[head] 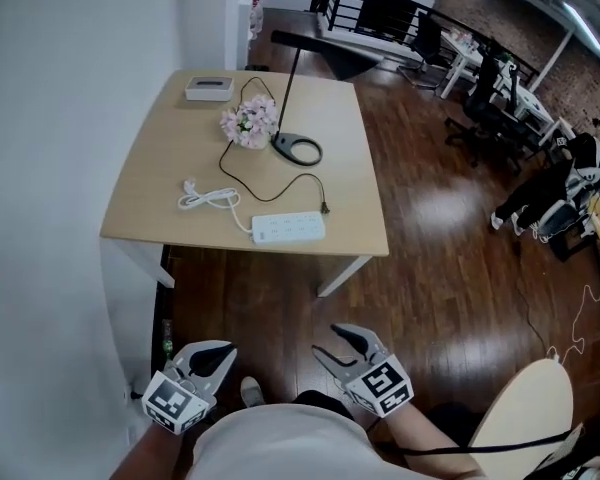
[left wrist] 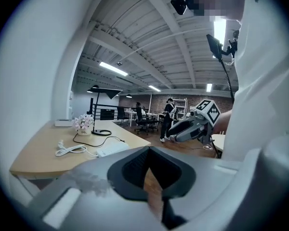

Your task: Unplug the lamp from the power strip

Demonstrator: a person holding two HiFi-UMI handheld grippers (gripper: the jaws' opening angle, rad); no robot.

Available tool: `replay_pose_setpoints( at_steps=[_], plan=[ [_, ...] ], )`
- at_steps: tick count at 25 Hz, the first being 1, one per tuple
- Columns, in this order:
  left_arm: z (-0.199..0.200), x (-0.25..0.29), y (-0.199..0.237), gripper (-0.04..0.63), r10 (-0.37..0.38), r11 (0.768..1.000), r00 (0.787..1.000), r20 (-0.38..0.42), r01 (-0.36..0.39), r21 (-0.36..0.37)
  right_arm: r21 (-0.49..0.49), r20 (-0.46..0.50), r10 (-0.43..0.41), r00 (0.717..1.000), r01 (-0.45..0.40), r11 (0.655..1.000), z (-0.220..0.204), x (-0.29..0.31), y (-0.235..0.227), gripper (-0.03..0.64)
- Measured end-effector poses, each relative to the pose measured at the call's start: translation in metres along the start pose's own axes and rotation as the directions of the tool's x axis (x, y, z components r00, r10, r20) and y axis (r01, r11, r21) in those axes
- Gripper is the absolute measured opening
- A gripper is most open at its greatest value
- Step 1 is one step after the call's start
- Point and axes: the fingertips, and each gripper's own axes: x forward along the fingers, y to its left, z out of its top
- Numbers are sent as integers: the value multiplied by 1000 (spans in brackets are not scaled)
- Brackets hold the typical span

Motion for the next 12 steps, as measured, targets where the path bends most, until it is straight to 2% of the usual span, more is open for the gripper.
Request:
replay_pose_setpoints(
  at_steps=[6,12],
  plan=[
    [7,-25,-82,5,30,998,998,54,-33,53,-58,53,3,999,0,998,-26,-79,46,225],
    [-3,-50,-186,5,71,997,993,92,-75,34,-53,43,22,999,-19,998,-88,-169,103,225]
  ],
)
